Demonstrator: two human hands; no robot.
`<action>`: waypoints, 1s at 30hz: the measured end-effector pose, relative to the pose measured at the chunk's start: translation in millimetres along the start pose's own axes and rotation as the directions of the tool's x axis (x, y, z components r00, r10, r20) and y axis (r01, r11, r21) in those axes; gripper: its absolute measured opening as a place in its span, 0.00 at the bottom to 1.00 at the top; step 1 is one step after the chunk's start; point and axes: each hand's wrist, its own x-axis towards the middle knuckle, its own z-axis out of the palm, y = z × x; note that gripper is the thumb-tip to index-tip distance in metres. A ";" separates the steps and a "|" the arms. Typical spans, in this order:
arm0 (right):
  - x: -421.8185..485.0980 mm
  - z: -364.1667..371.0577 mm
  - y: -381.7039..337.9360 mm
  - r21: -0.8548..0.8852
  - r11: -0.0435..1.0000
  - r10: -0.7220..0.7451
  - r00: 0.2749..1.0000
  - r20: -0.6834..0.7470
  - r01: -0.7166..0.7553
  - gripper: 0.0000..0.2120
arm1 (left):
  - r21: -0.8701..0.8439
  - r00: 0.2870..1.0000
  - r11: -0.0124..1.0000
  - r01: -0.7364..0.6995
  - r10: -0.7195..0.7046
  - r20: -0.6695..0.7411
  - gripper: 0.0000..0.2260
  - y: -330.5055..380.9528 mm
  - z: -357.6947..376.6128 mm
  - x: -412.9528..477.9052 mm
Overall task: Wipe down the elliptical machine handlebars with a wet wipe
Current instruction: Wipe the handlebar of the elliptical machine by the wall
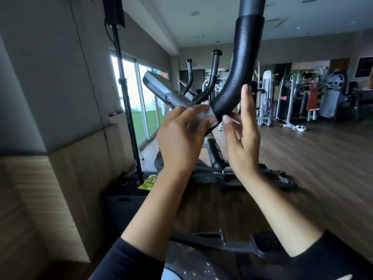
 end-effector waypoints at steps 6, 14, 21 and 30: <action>-5.6 7.7 4.9 -0.011 1.000 -0.024 1.000 -0.005 0.024 0.30 | 0.038 0.997 0.998 -0.056 0.058 -0.047 0.12 -29.9 -19.7 -28.7; -12.8 11.9 4.7 0.060 0.997 -0.048 0.999 -0.013 0.048 0.28 | 0.091 0.984 0.995 -0.033 0.048 -0.169 0.13 -60.0 -24.7 -65.6; -9.0 15.1 7.6 0.094 0.994 -0.051 0.999 -0.011 0.052 0.27 | 0.103 0.973 0.995 -0.004 0.028 -0.230 0.13 -69.6 -24.3 -80.0; -5.4 5.7 2.0 0.091 0.994 -0.065 0.997 -0.042 0.068 0.24 | 0.202 0.946 0.979 -0.020 0.084 -0.313 0.11 -61.7 -5.2 -81.2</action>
